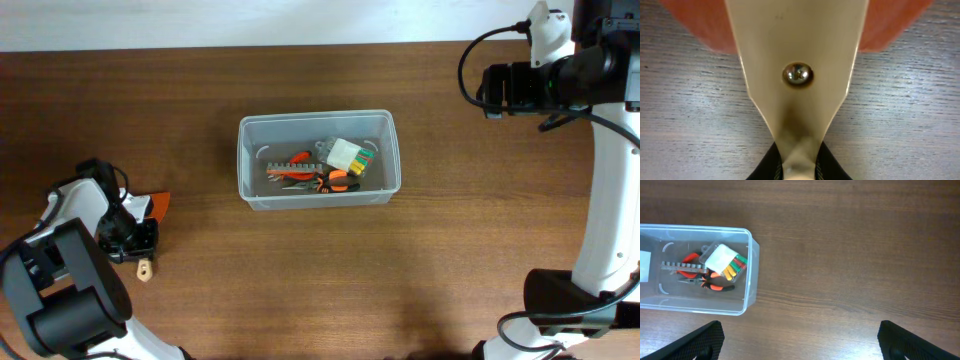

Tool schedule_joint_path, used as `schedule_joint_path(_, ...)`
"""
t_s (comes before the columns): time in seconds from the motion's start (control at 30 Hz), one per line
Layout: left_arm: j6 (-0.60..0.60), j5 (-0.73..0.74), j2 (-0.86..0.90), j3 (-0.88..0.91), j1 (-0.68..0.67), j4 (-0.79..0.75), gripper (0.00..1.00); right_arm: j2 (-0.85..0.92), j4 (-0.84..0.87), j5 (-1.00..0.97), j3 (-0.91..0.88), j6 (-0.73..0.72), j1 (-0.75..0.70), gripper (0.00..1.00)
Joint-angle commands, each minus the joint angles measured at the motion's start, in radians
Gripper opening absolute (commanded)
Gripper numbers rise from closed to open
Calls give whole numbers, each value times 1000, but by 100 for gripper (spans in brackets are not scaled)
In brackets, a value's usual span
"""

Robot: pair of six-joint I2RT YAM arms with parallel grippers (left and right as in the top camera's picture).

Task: Pack container
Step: 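Lower the left gripper onto the scraper's wooden handle and grasp it, then lift the scraper with the left gripper and lower it into the container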

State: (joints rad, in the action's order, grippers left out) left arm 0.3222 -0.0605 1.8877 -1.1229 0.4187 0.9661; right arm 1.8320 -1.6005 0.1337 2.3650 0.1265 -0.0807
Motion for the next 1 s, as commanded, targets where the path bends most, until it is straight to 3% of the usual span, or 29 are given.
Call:
schedule_joint_path(0.0, 5, 65, 10, 24, 3, -13, 2, 5, 3, 13, -6, -5, 1, 99)
schedule_joint_path(0.33, -48, 65, 9, -30, 0, 2, 2, 5, 3, 13, -6, -5, 1, 99)
schedule_joint_path(0.73, -42, 61, -104, -400, -98, 200, 2, 5, 3, 13, -6, -5, 1, 99)
schedule_joint_path(0.83, 5, 61, -145, -486, -167, 225, 2, 5, 3, 13, -6, -5, 1, 99)
schedule_joint_path(0.97, 179, 61, -184, -563, -314, 225, 2, 5, 3, 13, -6, -4, 1, 99)
